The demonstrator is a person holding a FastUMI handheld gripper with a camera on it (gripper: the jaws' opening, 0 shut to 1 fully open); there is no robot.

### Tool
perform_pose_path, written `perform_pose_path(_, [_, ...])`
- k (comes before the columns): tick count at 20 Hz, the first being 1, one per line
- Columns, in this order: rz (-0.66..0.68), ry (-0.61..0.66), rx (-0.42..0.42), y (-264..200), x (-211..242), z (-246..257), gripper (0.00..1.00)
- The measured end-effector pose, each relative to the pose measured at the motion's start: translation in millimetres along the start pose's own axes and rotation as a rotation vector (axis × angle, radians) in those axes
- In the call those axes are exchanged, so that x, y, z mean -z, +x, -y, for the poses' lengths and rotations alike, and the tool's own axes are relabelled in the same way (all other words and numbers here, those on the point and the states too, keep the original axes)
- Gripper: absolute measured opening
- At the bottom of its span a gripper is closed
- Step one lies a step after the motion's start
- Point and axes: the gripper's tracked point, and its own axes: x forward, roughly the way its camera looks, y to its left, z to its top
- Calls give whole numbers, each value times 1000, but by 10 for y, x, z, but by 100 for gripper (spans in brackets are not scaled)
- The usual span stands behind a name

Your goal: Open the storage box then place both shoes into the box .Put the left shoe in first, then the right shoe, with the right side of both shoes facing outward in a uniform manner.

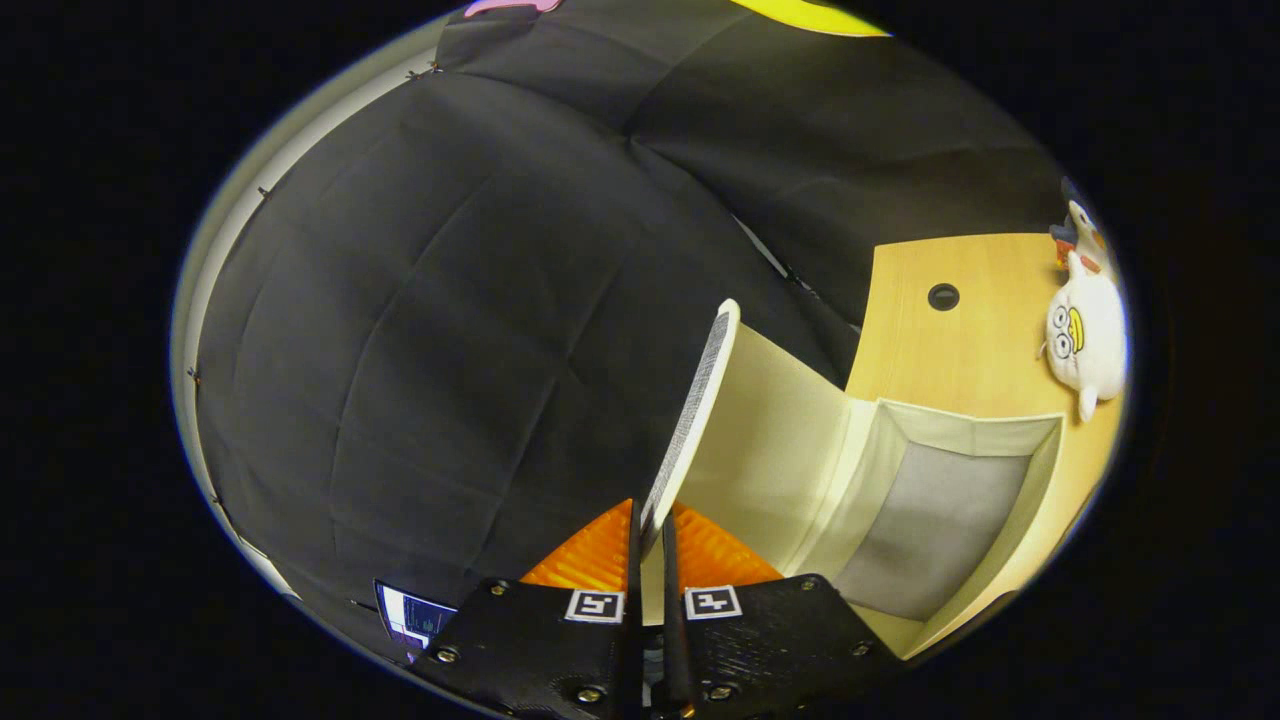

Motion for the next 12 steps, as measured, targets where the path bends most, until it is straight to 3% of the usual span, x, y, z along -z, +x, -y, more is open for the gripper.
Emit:
perform_pose_path(3, [-31, 2, 15, 231, -28, 19, 10])
perform_pose_path(6, [-70, -24, 46, 486, 88, -35, 22])
perform_pose_path(10, [-79, -61, 80, 537, 213, -30, 73])
perform_pose_path(12, [-85, -68, 94, 446, 218, 5, 93])
